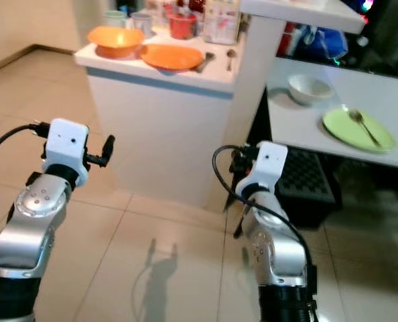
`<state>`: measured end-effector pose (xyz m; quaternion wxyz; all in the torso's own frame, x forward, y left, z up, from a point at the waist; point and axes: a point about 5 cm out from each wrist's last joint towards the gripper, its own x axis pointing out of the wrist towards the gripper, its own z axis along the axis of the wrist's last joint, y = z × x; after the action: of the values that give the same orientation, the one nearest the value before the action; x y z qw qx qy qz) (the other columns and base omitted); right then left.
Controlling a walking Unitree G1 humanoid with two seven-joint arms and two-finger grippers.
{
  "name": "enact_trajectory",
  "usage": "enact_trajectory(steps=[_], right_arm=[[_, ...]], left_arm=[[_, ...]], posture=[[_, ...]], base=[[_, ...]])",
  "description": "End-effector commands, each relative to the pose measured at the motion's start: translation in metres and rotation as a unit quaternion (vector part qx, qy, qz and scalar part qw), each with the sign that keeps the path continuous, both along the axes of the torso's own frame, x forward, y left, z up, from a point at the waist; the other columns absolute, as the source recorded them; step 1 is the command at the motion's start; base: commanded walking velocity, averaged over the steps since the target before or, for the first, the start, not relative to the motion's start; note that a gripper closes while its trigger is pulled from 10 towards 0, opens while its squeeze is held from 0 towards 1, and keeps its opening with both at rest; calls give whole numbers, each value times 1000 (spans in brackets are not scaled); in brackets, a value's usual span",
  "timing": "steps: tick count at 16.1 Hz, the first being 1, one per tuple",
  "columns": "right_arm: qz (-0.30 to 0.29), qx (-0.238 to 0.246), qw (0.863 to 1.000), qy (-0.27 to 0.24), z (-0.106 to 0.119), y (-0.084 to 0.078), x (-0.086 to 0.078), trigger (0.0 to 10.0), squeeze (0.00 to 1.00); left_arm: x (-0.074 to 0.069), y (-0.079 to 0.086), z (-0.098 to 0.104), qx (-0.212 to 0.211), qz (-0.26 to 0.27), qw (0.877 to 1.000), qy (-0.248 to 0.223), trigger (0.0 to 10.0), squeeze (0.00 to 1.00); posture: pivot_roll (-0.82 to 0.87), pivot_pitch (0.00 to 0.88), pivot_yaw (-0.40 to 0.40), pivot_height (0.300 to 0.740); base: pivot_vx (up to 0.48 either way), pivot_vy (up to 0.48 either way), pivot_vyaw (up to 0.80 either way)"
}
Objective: Setting the table
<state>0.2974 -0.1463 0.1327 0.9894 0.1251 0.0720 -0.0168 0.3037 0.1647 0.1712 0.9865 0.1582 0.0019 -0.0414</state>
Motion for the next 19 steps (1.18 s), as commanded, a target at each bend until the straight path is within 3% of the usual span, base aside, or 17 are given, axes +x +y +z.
enact_trajectory(steps=[1,6,8,10,15,19], right_arm=[[-10,0,1000,4,0,-4,1,10000,0],[-9,-4,1000,-3,3,-4,2,10000,0],[-5,-37,999,-12,8,-7,5,10000,0],[13,-106,994,-36,19,-5,12,10000,0],[24,-68,993,-91,40,0,16,10000,0],[26,-84,991,-97,43,-1,17,10000,0]], left_arm=[[1,-4,2,3,-6,1000,-4,10000,0],[2,-3,5,-6,0,1000,-14,10000,0],[2,-4,12,-27,7,999,-31,10000,0],[3,-5,16,-35,6,998,-43,10000,0],[3,-8,23,-55,5,996,-64,10000,0],[4,-7,24,-55,6,996,-67,10000,0]], posture=[[47,0,-59,740],[49,0,-60,740],[52,0,-62,740],[51,0,-63,740],[52,0,-67,740],[55,0,-70,740]], base=[[0,435,-800],[0,398,-640],[0,0,0],[0,0,0],[222,0,0],[451,0,0]])
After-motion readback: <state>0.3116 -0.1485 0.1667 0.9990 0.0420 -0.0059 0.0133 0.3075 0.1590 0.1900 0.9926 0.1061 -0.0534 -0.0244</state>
